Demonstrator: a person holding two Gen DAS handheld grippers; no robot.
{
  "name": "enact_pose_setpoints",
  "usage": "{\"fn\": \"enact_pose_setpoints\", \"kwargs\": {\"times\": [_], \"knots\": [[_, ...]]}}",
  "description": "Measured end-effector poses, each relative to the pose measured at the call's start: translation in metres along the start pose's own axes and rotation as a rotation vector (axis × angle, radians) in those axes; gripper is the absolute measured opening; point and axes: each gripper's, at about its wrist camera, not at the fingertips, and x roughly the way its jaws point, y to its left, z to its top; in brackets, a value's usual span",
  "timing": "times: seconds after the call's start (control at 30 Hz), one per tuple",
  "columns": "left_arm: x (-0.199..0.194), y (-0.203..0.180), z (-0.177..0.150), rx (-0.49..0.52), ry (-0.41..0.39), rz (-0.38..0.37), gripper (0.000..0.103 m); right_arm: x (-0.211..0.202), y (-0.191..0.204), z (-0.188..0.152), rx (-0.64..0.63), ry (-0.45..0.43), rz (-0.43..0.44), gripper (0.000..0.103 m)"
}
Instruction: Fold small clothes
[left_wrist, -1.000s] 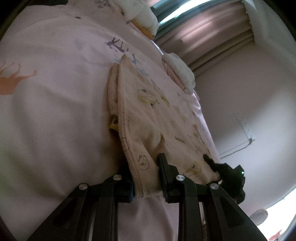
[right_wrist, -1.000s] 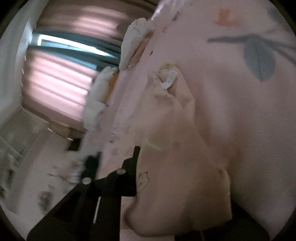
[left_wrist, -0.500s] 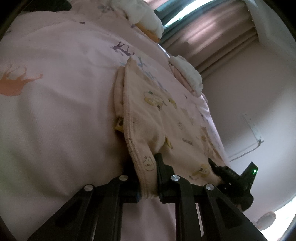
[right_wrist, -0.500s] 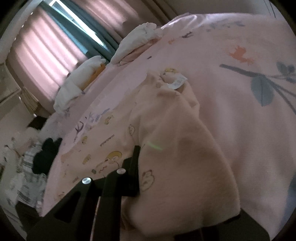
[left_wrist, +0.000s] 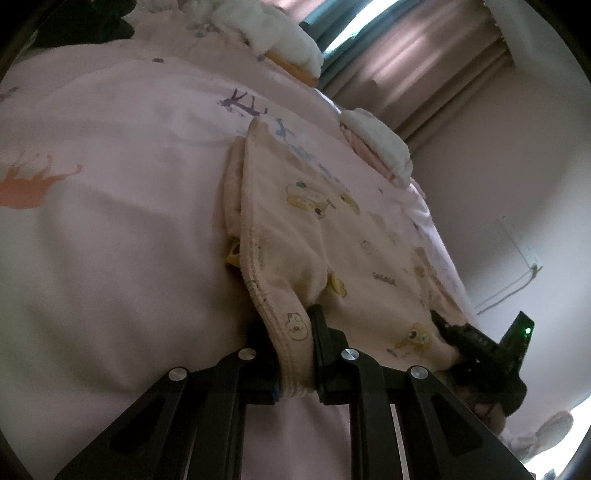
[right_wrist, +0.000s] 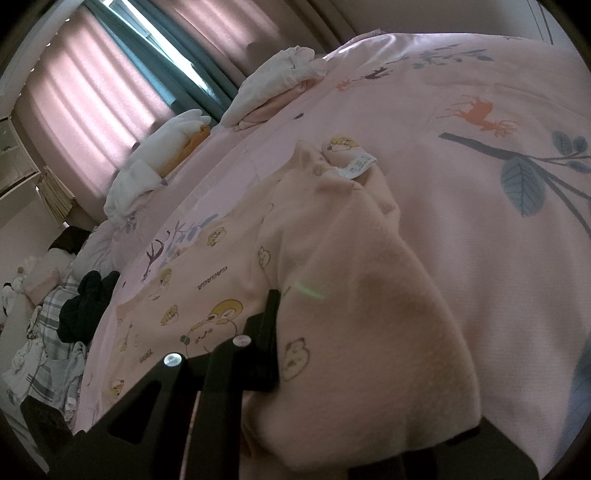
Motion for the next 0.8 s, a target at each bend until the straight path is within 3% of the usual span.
{"fn": "enact_pose_setpoints", "kwargs": {"times": [0.47,0.6,0.7,0.8], "knots": [[0.007,-0.015,0.003,-0.029,0.003,0.140,0.016,-0.002,0.003,0.006,0.009,0.014,-0.028,0.011],[0.006,-0.010,0.007,-0.066,0.029,0.122,0.016,-0.013,0.012,0.012,0.085,0.014,0.009,0.013],[0.006,-0.007,0.010,-0.090,0.050,0.097,0.016,-0.024,0.031,0.019,0.026,-0.009,-0.005,0.013],[0.006,0.001,0.012,-0.148,0.065,0.059,0.016,-0.034,0.052,0.025,0.002,-0.034,0.050,0.012]]}}
